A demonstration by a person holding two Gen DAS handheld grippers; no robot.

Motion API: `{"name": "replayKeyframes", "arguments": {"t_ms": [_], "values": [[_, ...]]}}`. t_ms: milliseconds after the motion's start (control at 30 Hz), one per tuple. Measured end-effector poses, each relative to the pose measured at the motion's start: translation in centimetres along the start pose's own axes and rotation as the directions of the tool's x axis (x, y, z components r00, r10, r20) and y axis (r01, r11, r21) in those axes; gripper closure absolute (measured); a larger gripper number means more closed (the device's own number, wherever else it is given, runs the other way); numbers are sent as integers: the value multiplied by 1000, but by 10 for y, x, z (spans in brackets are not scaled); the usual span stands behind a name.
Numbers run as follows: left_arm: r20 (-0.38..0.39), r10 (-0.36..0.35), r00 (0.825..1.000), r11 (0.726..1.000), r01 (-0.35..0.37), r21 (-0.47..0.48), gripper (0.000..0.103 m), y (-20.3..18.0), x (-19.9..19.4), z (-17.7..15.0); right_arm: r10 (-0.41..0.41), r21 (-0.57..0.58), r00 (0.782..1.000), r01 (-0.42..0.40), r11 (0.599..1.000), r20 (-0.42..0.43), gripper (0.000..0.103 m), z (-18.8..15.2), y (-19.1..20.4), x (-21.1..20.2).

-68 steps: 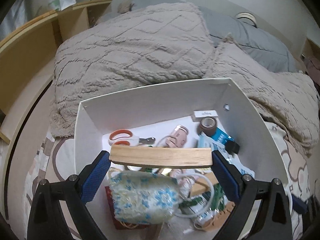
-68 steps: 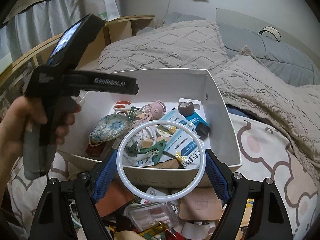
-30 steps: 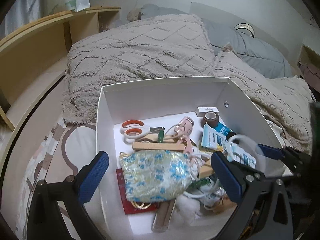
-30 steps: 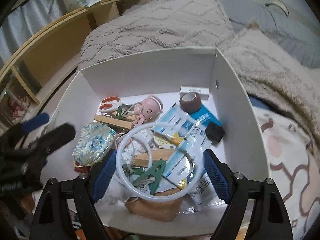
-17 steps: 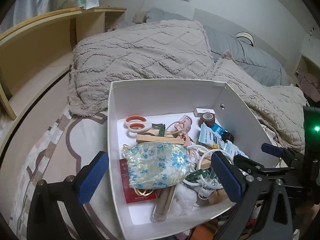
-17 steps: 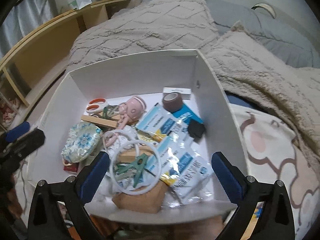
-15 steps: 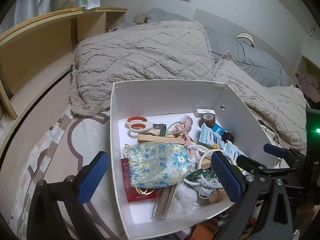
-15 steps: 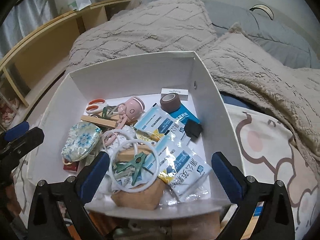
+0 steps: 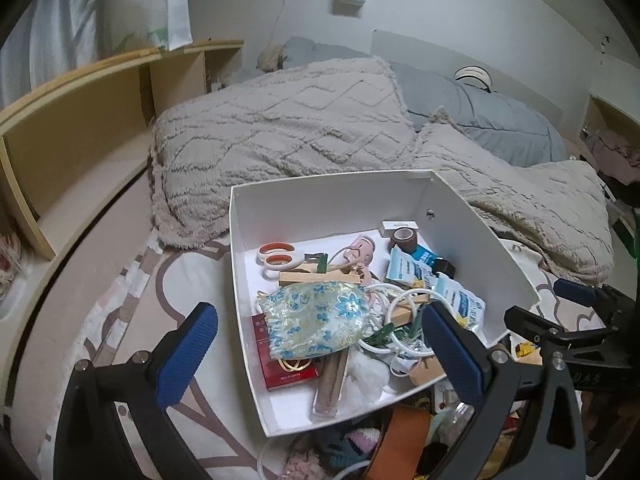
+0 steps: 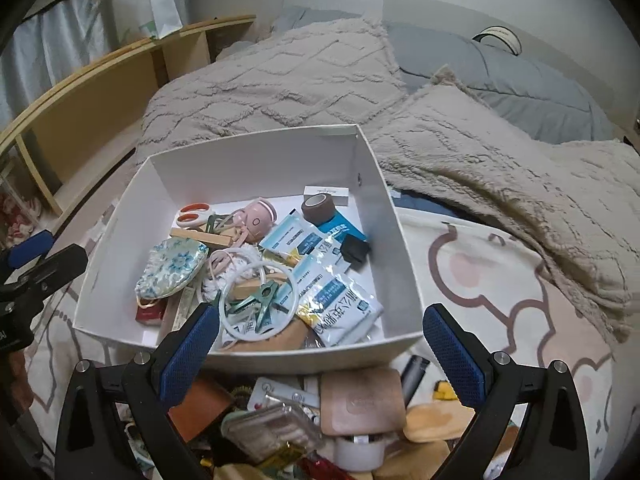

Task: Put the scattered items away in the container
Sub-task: 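Withdraw both open tools from the box back toward the pile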

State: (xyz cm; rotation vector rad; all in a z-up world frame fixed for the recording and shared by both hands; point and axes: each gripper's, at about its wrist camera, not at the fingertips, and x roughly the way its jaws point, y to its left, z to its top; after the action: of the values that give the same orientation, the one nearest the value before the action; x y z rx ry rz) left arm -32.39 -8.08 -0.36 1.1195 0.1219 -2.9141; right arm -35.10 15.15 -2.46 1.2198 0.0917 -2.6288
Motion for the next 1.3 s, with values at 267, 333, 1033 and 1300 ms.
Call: {"name": "replayKeyframes", "arguments": {"t_ms": [267,333,1033,1300], "values": [[45,1,999,999,-3,38,0,-10,-31,-4,6,4,998,-6,1000,56,1,-5,-2,-40],[54,-1,999,999,-1,37,0,-11,-40,-5,9,6,998,-10,1000,69,1,-6,-3,-50],[117,2,993,992,-17,126,0,-16,-105,-64,-3,7,990,2,1000,142,0,-70,-6,-124],[129,-30,991,989,11,145,0,-19,-120,-94,4,59,971,-19,998,240,0,-107,-14,-152]]}}
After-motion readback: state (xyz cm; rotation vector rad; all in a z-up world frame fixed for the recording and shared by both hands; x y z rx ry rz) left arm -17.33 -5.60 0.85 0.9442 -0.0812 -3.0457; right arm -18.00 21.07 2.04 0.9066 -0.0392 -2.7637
